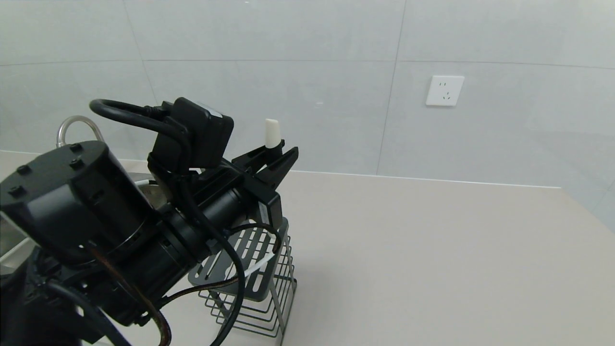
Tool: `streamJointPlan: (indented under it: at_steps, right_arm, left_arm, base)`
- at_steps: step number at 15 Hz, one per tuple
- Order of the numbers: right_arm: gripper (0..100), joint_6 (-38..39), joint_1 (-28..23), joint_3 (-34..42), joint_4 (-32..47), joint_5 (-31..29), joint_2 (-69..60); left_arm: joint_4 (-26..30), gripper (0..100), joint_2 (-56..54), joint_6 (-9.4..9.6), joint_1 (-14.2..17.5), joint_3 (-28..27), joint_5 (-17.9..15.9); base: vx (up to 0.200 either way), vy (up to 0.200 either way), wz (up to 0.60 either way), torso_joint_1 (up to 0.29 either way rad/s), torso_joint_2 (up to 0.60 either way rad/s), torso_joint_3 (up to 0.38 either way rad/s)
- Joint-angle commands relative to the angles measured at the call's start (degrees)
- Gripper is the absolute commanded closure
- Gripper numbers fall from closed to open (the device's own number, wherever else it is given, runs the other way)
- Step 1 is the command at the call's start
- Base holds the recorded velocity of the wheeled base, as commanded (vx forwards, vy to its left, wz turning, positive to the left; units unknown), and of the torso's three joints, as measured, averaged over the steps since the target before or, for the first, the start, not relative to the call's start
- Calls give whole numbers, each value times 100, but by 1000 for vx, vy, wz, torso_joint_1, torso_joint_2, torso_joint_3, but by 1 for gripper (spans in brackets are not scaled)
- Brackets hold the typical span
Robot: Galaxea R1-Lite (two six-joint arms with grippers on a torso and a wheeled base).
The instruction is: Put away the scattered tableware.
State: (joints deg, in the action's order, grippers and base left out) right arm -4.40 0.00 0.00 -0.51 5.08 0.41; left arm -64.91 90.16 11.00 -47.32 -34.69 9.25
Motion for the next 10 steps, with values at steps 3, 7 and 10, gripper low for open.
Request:
streamJointPlan:
  at_steps: [3, 7, 10]
  right_arm:
    - [100, 1, 0, 0, -2, 1, 11]
    - [100, 1, 0, 0, -2, 1, 11]
    - [100, 1, 0, 0, -2, 1, 11]
  left_arm:
    - [23, 100, -25, -10, 4, 15, 15]
    - [14, 100, -69, -1, 13, -20, 15]
    - [-12, 100, -86, 8, 13, -11, 50]
  base:
    - [0, 0, 0, 0, 0, 0]
    - [0, 0, 0, 0, 0, 0]
    - [0, 0, 0, 0, 0, 0]
